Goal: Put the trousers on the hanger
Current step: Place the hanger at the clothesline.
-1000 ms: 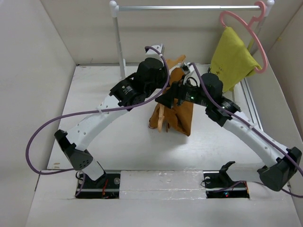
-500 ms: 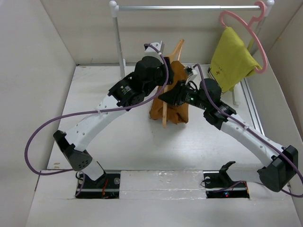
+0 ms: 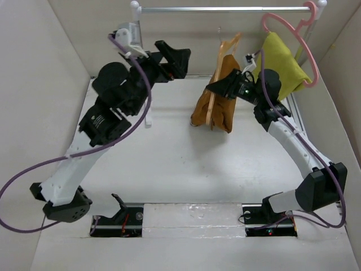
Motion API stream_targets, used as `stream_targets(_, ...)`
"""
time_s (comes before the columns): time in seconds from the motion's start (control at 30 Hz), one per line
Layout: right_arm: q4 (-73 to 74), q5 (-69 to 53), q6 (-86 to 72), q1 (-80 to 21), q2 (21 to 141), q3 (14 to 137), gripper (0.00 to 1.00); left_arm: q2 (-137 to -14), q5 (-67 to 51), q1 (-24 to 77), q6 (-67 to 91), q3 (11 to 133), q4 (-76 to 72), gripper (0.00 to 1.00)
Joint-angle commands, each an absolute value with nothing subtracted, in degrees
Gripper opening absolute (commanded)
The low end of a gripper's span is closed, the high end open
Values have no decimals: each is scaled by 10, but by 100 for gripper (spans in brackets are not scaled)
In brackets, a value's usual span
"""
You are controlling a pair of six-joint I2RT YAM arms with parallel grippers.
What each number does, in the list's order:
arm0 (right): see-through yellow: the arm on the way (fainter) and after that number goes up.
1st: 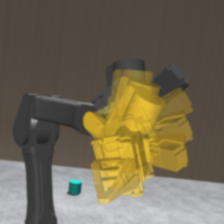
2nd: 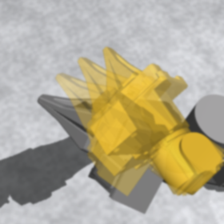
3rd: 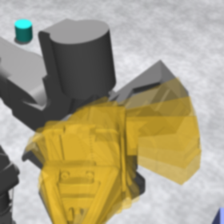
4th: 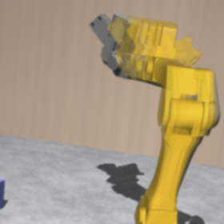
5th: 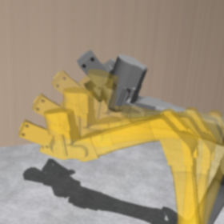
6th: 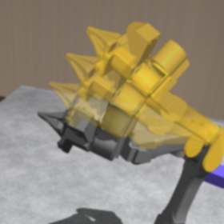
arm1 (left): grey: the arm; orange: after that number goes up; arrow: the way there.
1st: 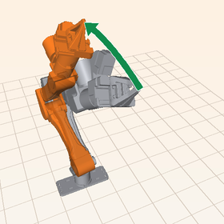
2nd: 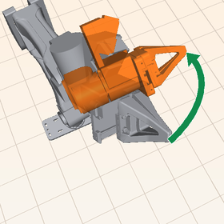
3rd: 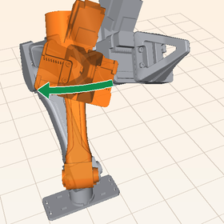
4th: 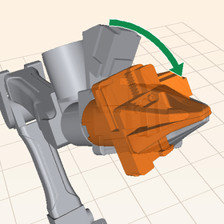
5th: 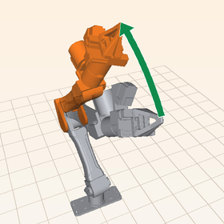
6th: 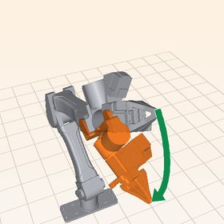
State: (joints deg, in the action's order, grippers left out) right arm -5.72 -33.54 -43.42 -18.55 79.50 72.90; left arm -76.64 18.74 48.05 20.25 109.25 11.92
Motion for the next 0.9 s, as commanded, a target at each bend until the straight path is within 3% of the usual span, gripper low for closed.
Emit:
stream_targets(0.0,-270,-388,-444,-122,776,812,0,-727,233,480,183,1042,93,99)
stream_targets(0.27,-426,-454,-598,-11,915,913,0,-681,208,475,237,841,119,99)
stream_targets(0.53,-452,-480,-656,17,1016,1000,0,-678,194,469,260,795,131,99)
stream_targets(0.87,-545,-475,-736,29,1071,986,0,-692,167,469,273,792,127,99)
